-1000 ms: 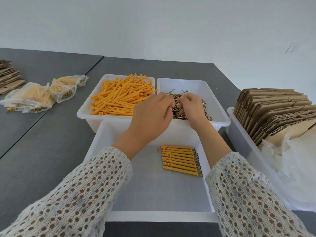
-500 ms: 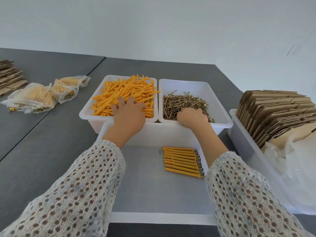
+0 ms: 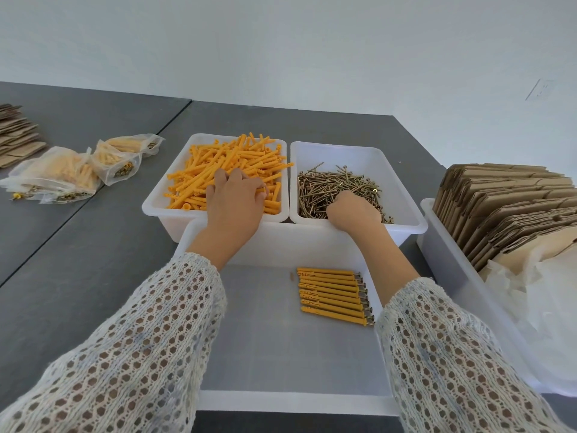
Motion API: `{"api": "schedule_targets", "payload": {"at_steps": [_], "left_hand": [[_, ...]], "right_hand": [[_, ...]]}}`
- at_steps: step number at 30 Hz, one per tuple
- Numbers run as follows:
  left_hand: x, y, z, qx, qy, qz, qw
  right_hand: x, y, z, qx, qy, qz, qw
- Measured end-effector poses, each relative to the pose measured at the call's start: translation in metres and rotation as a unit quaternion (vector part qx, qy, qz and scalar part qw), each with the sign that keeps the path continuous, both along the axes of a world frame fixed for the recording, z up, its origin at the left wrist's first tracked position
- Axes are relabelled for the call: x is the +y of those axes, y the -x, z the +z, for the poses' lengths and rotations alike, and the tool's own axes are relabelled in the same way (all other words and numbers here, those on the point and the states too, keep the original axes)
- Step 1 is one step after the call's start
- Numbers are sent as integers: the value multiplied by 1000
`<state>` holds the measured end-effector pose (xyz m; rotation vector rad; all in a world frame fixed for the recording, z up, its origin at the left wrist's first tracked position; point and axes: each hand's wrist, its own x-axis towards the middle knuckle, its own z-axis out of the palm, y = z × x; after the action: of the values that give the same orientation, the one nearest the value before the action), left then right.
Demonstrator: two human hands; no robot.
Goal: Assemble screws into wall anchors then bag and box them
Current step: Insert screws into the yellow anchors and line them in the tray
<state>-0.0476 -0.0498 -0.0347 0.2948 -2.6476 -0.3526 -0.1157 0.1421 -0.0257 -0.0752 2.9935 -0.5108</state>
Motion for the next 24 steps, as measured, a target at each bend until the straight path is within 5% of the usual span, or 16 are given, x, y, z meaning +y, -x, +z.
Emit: {"api": "schedule_targets", "payload": {"at_steps": [12,17,24], "left_hand": [[18,-11,9,170,102,-143,970],[27,-8,2,123,67,-187,972],[32,-5,-2,104,33,-182,977]], "right_hand": [[-1,1,-8,207,185,-16,961],[-5,-3,4,255,415,-40,872],[-6,-8,15,169,665,-76,724]]}}
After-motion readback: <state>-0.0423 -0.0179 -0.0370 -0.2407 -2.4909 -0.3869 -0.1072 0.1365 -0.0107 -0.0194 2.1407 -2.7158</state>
